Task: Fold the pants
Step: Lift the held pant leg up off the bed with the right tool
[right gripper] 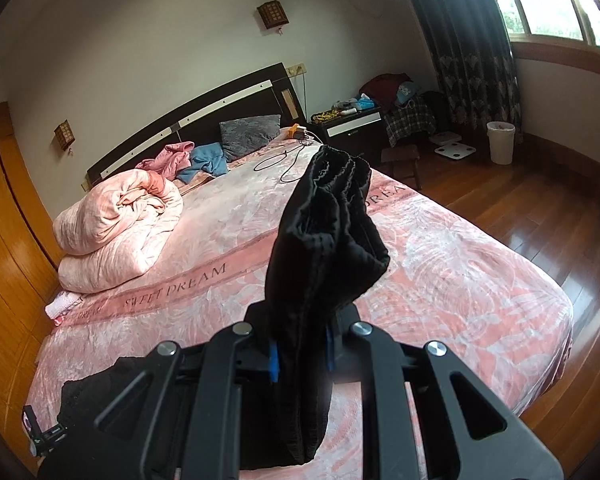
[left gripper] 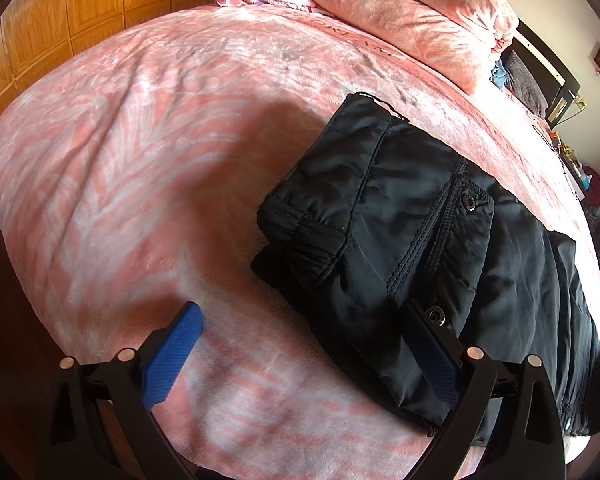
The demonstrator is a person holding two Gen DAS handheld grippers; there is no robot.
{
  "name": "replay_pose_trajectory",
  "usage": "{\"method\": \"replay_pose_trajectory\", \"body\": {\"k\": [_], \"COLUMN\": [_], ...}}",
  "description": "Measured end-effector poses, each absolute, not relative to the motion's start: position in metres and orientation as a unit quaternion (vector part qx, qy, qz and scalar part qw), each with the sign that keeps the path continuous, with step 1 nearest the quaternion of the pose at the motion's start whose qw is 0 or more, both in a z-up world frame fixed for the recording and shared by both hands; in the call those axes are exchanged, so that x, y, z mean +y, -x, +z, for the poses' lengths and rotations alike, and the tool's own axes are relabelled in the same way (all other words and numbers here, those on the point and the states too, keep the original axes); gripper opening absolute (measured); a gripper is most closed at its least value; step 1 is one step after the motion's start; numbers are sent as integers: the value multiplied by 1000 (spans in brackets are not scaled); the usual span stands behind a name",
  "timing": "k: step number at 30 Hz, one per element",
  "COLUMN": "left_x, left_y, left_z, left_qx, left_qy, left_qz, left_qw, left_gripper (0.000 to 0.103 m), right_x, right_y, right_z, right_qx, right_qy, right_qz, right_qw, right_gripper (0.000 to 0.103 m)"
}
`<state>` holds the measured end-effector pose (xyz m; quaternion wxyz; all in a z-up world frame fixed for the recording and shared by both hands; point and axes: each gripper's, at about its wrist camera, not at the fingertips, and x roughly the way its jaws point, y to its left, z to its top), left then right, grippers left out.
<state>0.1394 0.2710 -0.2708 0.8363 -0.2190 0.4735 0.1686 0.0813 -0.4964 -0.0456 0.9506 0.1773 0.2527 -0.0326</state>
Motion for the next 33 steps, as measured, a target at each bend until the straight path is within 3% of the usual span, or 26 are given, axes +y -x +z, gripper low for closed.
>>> {"method": "replay_pose_trajectory", "body": {"k": [33], "left_x": [272], "left_y": [-132], "left_z": [-272], "left_qx": [468], "left_qy": [241], "left_qz": [158], "left_qw": [836], "left_gripper": [99], "right_x": [-373], "right_y": [-99], "right_z": [-32], "right_qx": [262], "right_qy": [-25], "right_qz": [-3], "right_qw": [965], "right_gripper": [15]}}
